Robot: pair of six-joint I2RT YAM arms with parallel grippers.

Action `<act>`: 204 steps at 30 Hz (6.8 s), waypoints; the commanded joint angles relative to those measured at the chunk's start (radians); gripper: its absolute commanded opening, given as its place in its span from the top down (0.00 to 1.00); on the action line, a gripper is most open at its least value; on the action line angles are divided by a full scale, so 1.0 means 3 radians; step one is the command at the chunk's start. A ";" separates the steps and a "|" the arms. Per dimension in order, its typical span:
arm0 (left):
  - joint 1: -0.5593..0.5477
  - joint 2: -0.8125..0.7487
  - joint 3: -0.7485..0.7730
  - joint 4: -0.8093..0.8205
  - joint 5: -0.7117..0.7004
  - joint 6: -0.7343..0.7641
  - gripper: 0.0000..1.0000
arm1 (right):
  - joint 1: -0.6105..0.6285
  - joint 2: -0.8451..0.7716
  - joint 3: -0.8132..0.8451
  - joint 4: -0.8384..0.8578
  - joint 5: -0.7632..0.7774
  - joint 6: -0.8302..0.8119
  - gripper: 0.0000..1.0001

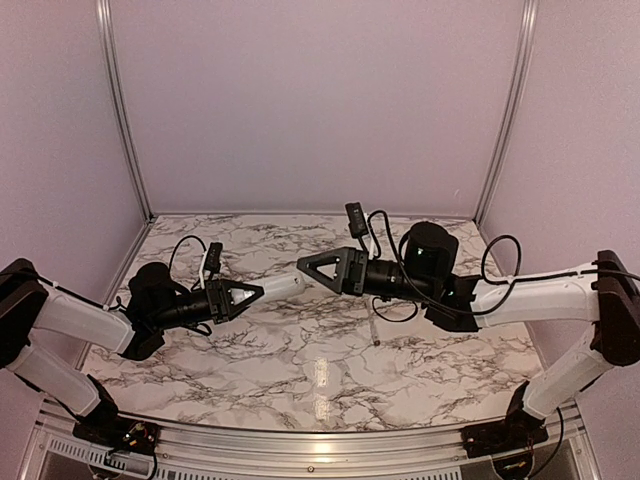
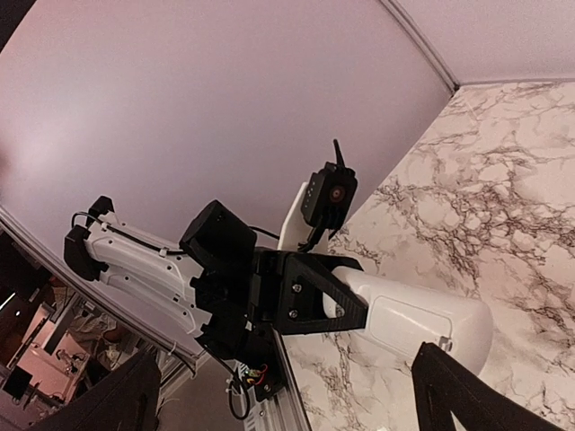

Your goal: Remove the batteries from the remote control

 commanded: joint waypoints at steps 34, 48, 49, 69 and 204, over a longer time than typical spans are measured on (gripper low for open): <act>-0.0005 -0.0173 -0.0057 0.0039 -0.0143 -0.0009 1.00 | 0.0183 0.0390 0.0433 -0.0389 0.0543 -0.0334 0.08; -0.0005 -0.0175 -0.0057 0.0038 -0.0138 0.0010 1.00 | 0.0185 0.0531 0.0499 -0.0350 0.0447 -0.0323 0.08; -0.0005 -0.0175 -0.0057 0.0037 -0.0137 0.0009 1.00 | 0.0184 0.0546 0.0502 -0.0342 0.0439 -0.0322 0.08; -0.0005 -0.0296 -0.0087 0.0020 -0.0137 0.0041 1.00 | 0.0182 0.0656 0.0575 -0.0329 0.0477 -0.0321 0.08; -0.0006 -0.0369 -0.0190 0.0367 -0.0137 0.0258 1.00 | 0.0262 0.0690 0.0748 -0.0593 0.0204 -0.0366 0.08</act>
